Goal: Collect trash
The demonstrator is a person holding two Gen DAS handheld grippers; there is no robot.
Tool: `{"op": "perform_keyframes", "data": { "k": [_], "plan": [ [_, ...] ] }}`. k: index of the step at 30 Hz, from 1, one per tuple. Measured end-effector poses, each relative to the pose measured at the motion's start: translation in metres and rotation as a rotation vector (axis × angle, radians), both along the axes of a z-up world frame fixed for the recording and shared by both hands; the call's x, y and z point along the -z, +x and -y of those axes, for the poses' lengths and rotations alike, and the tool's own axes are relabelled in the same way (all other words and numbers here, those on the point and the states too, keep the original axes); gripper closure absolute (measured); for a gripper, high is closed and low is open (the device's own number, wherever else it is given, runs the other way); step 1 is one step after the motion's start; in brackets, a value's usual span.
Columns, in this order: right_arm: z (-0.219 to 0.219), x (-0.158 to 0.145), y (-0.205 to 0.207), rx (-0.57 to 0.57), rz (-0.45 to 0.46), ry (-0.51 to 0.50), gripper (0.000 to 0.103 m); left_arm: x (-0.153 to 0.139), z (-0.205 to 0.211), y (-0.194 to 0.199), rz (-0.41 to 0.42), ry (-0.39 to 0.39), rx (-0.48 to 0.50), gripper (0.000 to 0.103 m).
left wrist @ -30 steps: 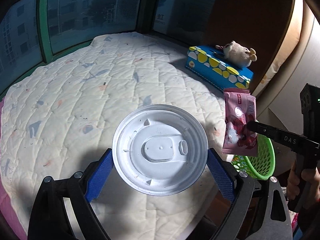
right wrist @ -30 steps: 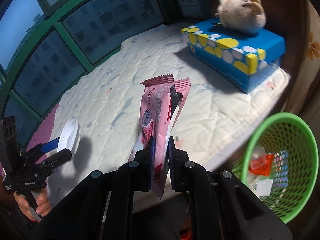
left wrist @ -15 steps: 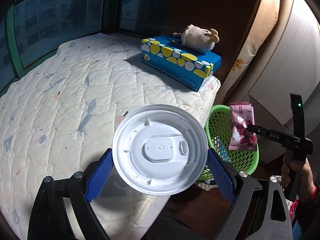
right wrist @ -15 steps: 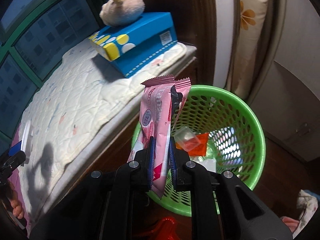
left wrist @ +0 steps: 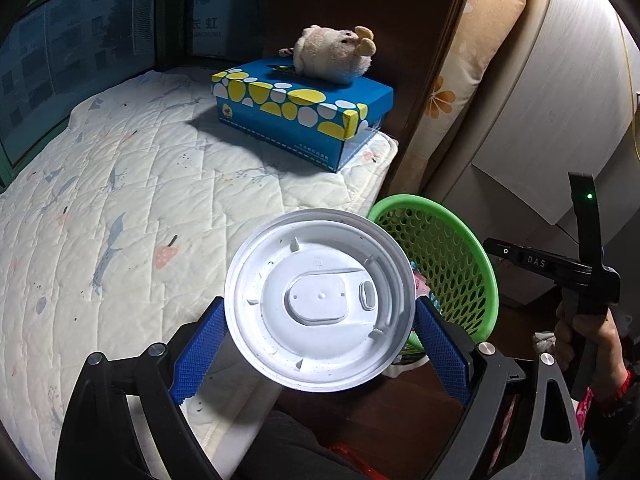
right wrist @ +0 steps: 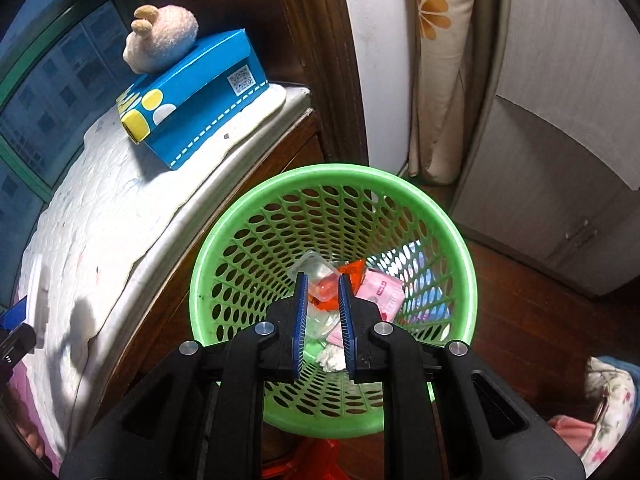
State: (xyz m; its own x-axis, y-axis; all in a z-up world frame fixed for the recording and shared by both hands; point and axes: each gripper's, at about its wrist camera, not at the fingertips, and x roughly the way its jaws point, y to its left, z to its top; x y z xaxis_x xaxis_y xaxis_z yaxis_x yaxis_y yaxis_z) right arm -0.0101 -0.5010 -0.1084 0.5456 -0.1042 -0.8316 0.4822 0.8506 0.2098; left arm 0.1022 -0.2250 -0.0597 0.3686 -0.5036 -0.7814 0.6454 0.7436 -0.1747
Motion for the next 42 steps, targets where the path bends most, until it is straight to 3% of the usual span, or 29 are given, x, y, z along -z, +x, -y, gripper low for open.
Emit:
{"op": "perform_keyframes", "data": {
  "k": [2, 4, 14, 28, 34, 42],
  "plan": [
    [0.001, -0.004, -0.006, 0.001, 0.012, -0.001, 0.065, 0.002, 0.011, -0.003, 0.000, 0.006, 0.019, 0.014],
    [0.001, -0.009, -0.012, 0.007, 0.029, -0.006, 0.055, 0.003, 0.022, -0.006, 0.001, 0.012, 0.038, 0.014],
    [0.004, -0.024, -0.045, 0.037, 0.086, 0.003, 0.033, 0.017, 0.078, -0.020, -0.024, 0.034, 0.119, 0.014],
    [0.016, -0.018, -0.082, 0.095, 0.082, 0.030, 0.029, 0.045, 0.133, -0.026, -0.074, 0.079, 0.173, 0.013],
    [0.012, -0.014, -0.088, 0.095, 0.079, 0.025, 0.026, 0.050, 0.135, -0.024, -0.103, 0.067, 0.165, 0.011],
    [-0.002, -0.018, -0.083, 0.058, 0.092, 0.022, 0.026, 0.034, 0.116, -0.026, -0.065, 0.049, 0.134, 0.010]
  ]
}}
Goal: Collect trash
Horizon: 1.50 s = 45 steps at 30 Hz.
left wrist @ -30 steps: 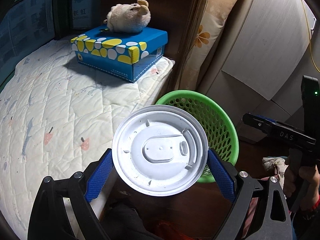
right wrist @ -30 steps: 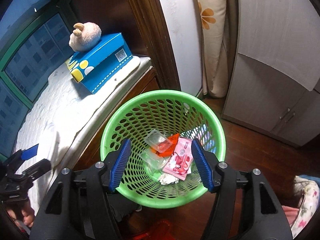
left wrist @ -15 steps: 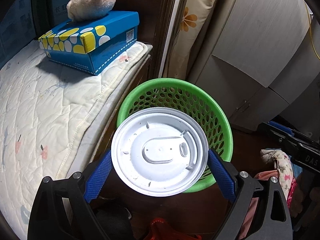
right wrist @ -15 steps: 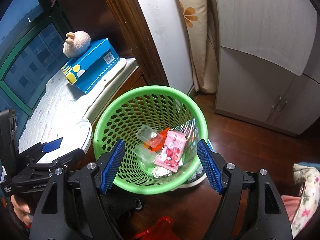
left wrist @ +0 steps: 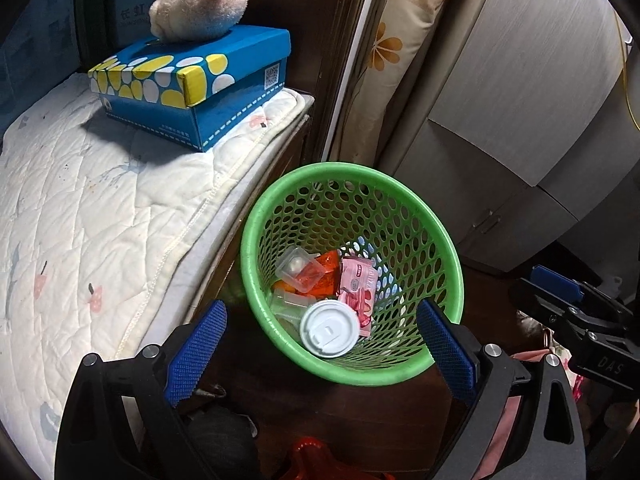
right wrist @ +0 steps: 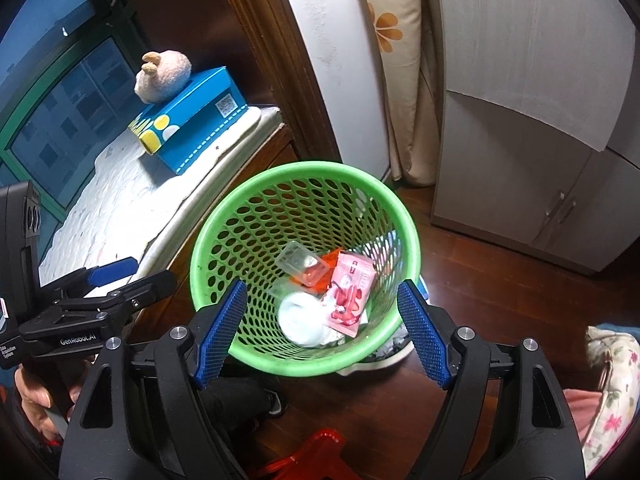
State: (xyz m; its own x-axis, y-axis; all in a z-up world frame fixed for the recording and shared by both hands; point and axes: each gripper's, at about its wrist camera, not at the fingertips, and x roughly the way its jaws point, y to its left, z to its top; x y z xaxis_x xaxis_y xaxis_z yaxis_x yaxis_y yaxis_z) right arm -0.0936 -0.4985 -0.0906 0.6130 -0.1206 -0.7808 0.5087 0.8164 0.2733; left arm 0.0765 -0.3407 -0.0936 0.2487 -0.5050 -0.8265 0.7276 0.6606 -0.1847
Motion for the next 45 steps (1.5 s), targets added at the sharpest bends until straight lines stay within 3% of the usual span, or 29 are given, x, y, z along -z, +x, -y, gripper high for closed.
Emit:
{"op": "perform_keyframes", "data": {
  "k": [13, 31, 45],
  "plan": [
    [-0.054, -0.014, 0.027, -0.127, 0.024, -0.021, 0.018, -0.023, -0.077, 0.009, 0.077, 0.007, -0.142, 0.010],
    [-0.157, -0.041, 0.092, -0.362, 0.063, -0.051, 0.012, -0.049, -0.216, 0.024, 0.160, 0.016, -0.450, 0.010],
    [-0.213, -0.049, 0.109, -0.430, 0.068, -0.126, 0.009, -0.056, -0.289, 0.010, 0.198, 0.023, -0.598, 0.009]
  ]
}}
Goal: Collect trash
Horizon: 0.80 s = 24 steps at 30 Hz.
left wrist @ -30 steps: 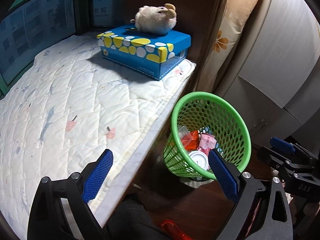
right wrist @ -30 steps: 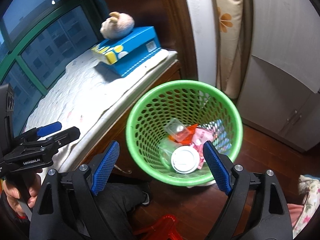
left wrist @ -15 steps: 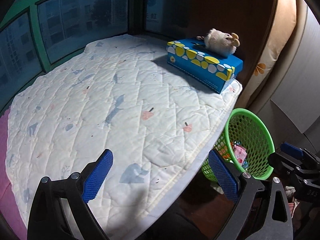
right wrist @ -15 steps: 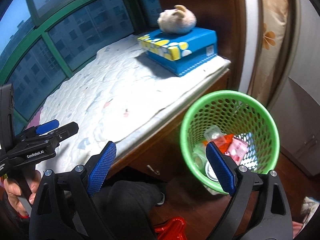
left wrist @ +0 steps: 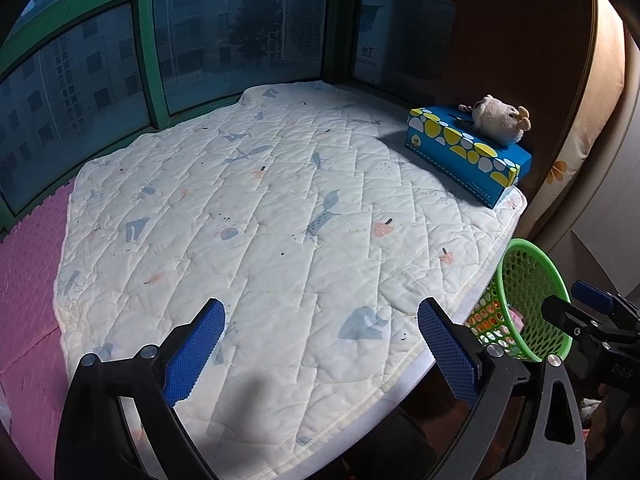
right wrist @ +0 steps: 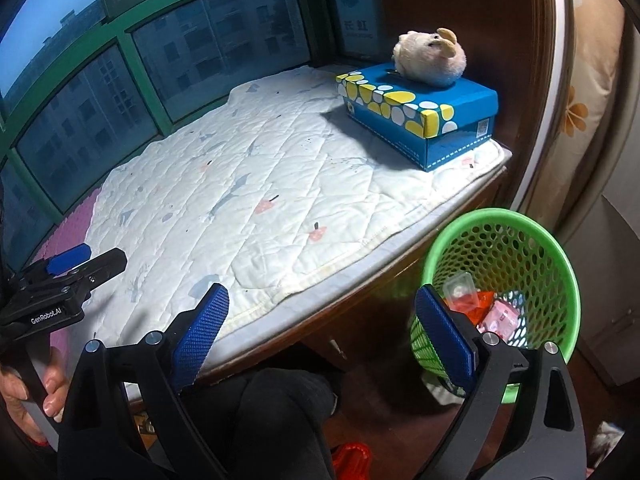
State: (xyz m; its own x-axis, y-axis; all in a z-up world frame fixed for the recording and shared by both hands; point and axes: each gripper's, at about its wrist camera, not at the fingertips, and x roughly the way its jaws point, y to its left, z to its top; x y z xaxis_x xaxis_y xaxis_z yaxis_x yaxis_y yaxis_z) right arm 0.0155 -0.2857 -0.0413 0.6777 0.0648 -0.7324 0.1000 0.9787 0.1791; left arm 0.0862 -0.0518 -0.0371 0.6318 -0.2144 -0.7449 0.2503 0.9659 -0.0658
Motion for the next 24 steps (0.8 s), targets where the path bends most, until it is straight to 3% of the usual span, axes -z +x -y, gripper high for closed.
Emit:
{"op": "perform_keyframes", "data": {
  "k": [24],
  "plan": [
    [-0.022, -0.006, -0.002, -0.025, 0.010, -0.011, 0.009, -0.007, -0.028, -0.021, 0.031, 0.021, -0.104, 0.009]
  ]
}}
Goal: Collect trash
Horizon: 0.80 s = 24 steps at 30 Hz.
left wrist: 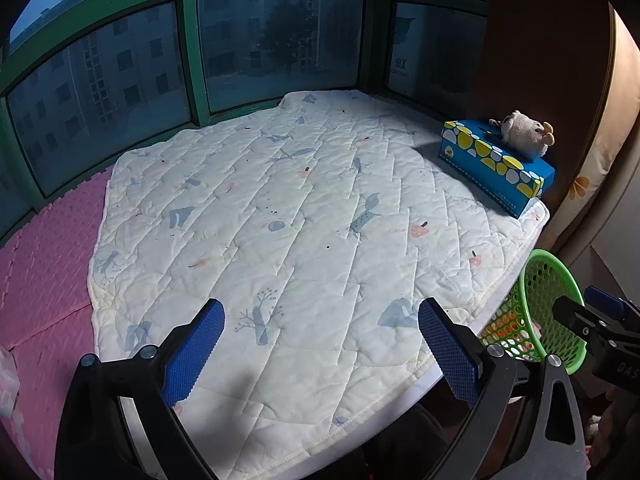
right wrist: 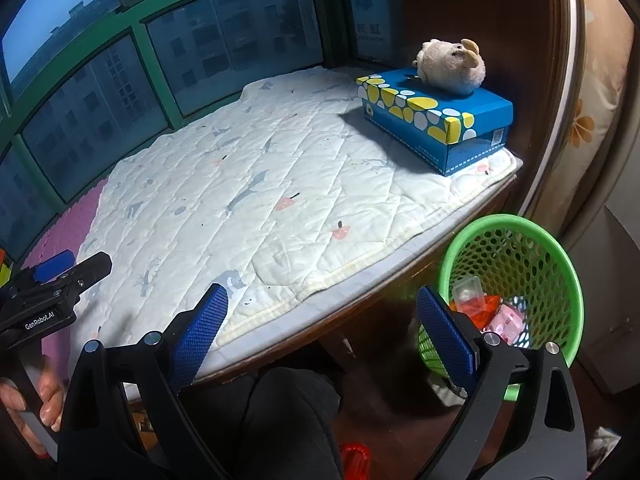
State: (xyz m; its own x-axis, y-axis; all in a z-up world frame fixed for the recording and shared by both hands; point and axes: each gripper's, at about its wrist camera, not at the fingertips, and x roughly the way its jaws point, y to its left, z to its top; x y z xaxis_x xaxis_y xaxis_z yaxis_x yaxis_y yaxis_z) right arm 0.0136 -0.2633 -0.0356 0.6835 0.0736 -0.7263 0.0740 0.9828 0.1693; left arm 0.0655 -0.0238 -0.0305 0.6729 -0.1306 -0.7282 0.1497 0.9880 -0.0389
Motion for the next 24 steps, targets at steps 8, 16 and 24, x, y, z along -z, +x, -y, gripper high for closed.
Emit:
{"op": "perform_keyframes", "data": {
  "k": [8, 16, 24],
  "plan": [
    [-0.004, -0.003, -0.002, 0.003, 0.009, -0.012, 0.009, -0.003, -0.005, -0.002, 0.008, -0.005, -0.016, 0.009],
    [-0.006, -0.004, -0.004, -0.005, 0.030, -0.009, 0.008, -0.008, -0.010, -0.007, 0.030, 0.001, -0.053, 0.009],
    [-0.017, -0.008, -0.001, -0.036, 0.052, -0.001, 0.008, -0.014, -0.021, -0.011, 0.057, 0.012, -0.110, 0.009]
  ]
}}
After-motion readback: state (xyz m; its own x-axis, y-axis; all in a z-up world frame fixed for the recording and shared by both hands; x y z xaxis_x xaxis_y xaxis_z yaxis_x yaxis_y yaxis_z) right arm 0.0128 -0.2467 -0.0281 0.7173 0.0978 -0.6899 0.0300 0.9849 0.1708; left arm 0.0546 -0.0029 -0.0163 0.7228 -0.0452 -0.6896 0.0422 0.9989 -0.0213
